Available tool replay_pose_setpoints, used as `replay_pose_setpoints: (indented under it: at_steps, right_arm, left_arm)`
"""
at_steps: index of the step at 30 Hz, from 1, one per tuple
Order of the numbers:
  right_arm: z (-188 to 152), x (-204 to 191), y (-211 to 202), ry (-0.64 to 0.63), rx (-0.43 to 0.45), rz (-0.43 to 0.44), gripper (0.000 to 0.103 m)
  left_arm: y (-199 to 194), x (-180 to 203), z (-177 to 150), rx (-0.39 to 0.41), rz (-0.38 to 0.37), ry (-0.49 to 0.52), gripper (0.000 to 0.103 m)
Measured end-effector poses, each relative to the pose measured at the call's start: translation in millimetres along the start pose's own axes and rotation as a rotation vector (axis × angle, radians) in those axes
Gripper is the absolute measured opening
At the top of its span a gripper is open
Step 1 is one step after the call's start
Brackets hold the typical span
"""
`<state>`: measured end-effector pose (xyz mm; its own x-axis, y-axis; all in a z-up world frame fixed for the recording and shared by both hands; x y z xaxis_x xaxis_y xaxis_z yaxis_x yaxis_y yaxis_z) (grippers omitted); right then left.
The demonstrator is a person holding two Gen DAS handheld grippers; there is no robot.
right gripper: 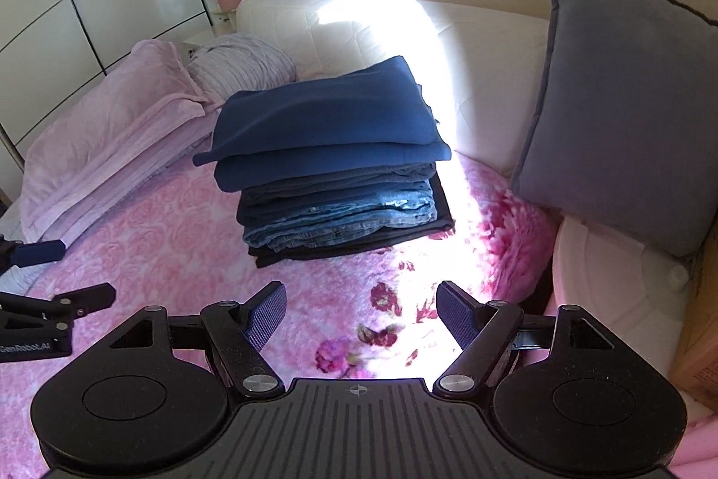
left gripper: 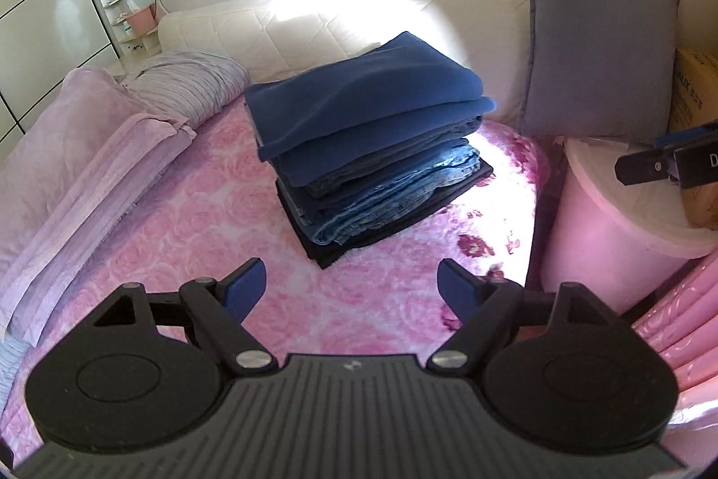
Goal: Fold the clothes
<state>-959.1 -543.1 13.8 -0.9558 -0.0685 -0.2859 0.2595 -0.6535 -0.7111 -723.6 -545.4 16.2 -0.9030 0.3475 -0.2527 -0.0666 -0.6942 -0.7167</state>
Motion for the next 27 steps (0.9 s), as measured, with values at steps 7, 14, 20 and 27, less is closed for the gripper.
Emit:
replay_pose_setpoints:
  at_steps: [7, 14, 20, 27]
  right_arm:
    - [-3.5, 15.9, -14.6, 0.068, -0.024, 0.040, 0.077]
    - [-5.3, 9.4, -21.9, 0.084, -0.024, 0.059, 0.077]
    - [-7.5, 4.5, -30.1, 0.069, -0.009, 0.052, 0.077]
    - [-9.7, 0.8, -38.3, 0.046, 0.004, 0.035, 0.077]
  left_arm:
    - [-12.6, 19.8, 3.5, -0.010, 0.012, 0.011, 0.081]
    - [-25.7, 20.9, 6.5, 0.005, 0.036, -0.007, 0.081]
    - [-33.5, 21.4, 10.6, 0.028, 0.028, -0.055, 0.081]
    - [-35.3, 25.5, 11.7, 0.040, 0.018, -0.080, 0.081]
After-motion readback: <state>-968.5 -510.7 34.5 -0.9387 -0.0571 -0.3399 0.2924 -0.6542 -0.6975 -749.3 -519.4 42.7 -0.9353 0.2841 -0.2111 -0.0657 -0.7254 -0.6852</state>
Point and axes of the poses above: each gripper's, at about its wrist camera, not at the fingertips, and y roughly the way its jaws point, x to its right, z to its top, the point moved 3 cm from there along y, roughly the way its jaws point, and after that the axes turned 5 degrees about y, right-handed, at the moved point
